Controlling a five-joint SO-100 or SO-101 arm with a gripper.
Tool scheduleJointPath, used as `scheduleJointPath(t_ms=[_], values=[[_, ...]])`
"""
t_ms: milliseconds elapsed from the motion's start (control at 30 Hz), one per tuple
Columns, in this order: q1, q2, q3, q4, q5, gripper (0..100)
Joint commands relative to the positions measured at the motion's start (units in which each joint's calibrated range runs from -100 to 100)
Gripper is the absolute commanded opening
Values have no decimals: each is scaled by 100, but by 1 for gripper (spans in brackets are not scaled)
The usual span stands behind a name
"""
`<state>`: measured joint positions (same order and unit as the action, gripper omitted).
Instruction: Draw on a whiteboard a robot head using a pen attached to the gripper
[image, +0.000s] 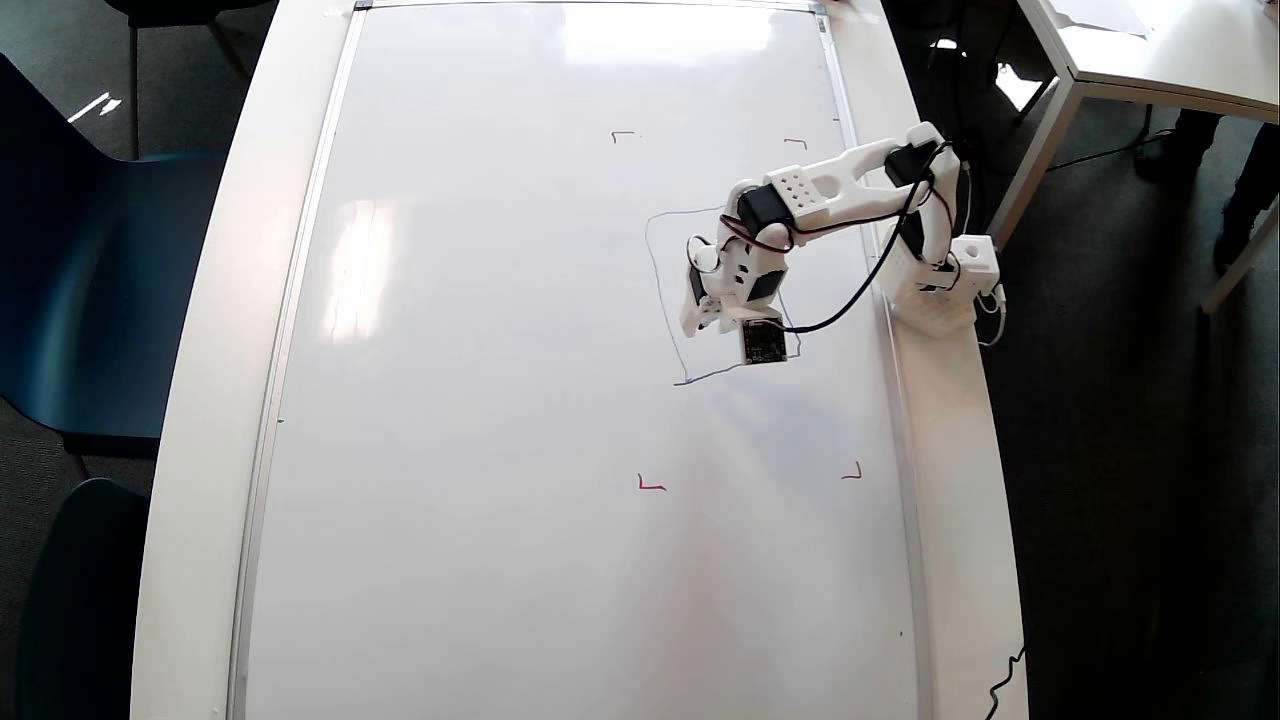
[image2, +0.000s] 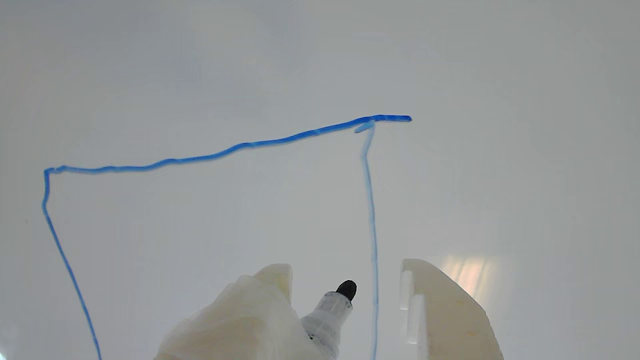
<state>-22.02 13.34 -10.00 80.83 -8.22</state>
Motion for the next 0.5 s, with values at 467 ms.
scheduleJointPath(t_ms=[467], values=[[-247, -357, 1023, -263, -15, 15]])
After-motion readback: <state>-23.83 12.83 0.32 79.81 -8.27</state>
